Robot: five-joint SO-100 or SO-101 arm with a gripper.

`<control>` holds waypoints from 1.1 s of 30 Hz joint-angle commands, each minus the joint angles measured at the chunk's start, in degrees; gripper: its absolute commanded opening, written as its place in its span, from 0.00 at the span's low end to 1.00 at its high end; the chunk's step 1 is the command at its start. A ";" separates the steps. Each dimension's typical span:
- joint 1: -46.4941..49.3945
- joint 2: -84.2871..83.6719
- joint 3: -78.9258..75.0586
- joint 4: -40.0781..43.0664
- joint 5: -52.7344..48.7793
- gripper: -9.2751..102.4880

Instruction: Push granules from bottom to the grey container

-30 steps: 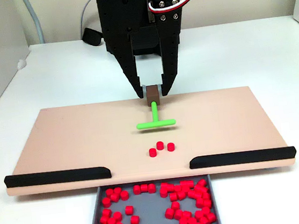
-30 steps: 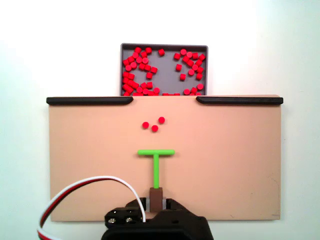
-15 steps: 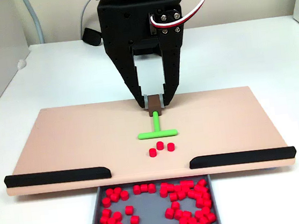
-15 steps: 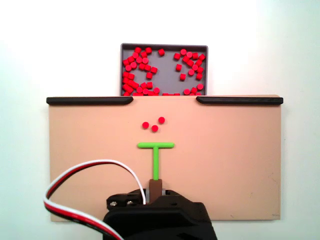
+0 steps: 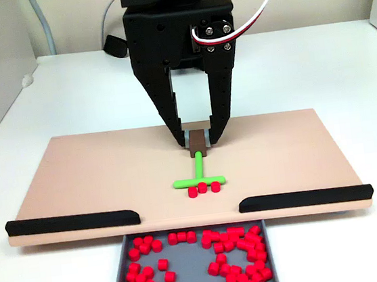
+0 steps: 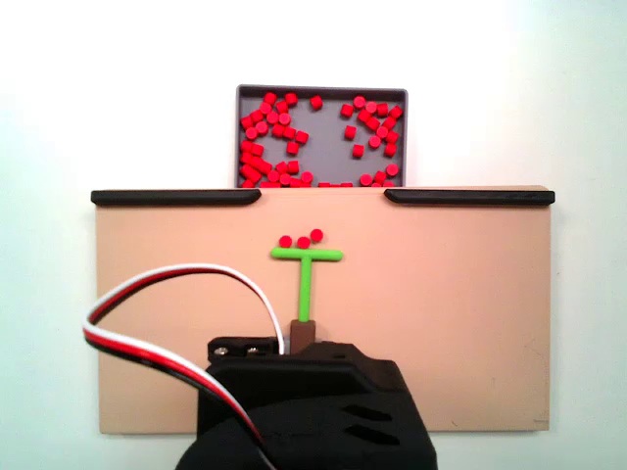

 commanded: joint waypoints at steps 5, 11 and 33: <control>-0.18 -6.68 -8.61 -0.44 0.44 0.08; 0.18 -14.77 -18.72 -0.26 -0.44 0.08; 3.43 -11.16 -26.81 3.87 -6.68 0.08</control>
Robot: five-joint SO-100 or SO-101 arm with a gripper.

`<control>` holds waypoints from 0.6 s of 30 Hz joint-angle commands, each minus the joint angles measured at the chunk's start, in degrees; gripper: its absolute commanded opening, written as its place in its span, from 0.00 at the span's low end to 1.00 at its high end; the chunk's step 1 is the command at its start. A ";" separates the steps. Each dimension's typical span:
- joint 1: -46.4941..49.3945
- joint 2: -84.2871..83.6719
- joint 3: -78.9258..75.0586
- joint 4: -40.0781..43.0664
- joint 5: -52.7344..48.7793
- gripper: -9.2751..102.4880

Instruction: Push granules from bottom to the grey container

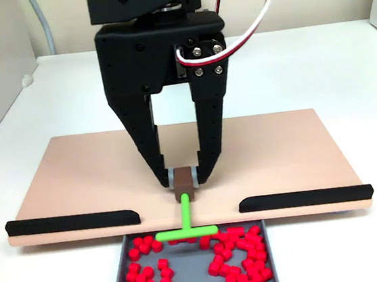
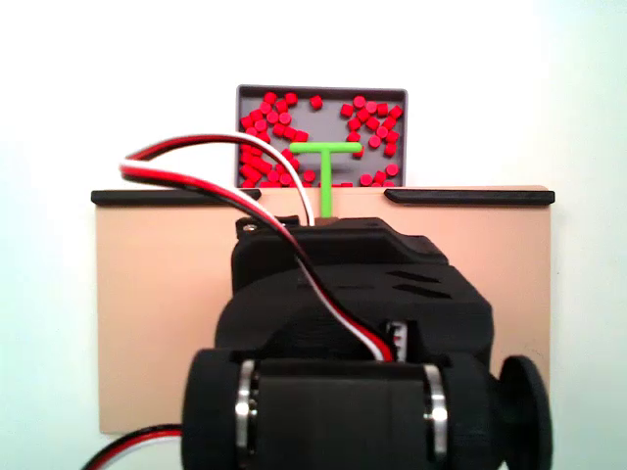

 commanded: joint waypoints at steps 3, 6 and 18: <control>0.35 5.89 -3.78 2.64 -0.18 0.08; 0.53 8.53 -4.13 4.92 0.00 0.08; -0.09 26.10 8.79 12.57 0.44 0.08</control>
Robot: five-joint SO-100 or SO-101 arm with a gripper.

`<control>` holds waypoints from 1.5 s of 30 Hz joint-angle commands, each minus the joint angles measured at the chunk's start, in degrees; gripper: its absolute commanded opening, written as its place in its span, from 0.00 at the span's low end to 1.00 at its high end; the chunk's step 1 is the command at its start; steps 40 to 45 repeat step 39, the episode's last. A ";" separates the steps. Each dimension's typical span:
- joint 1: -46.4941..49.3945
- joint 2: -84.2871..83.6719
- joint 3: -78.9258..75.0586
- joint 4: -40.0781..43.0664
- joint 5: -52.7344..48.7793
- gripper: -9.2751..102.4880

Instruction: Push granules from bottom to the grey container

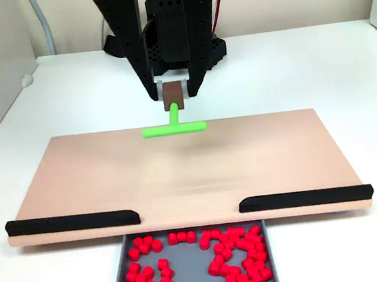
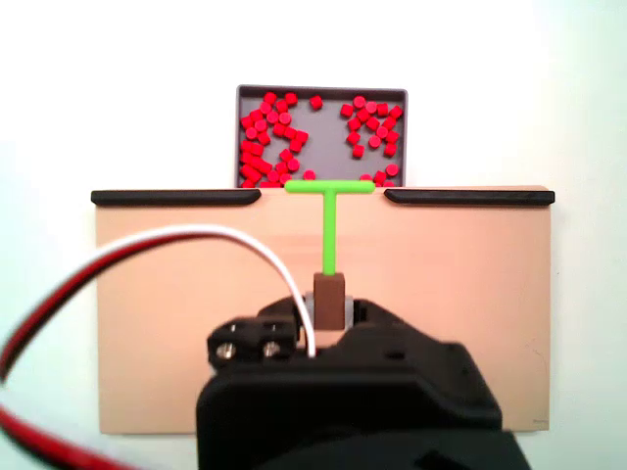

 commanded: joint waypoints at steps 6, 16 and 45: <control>-0.79 17.58 13.89 6.33 -0.35 0.08; -1.05 24.35 21.36 5.62 0.18 0.08; -0.97 23.03 21.27 5.80 -2.29 0.09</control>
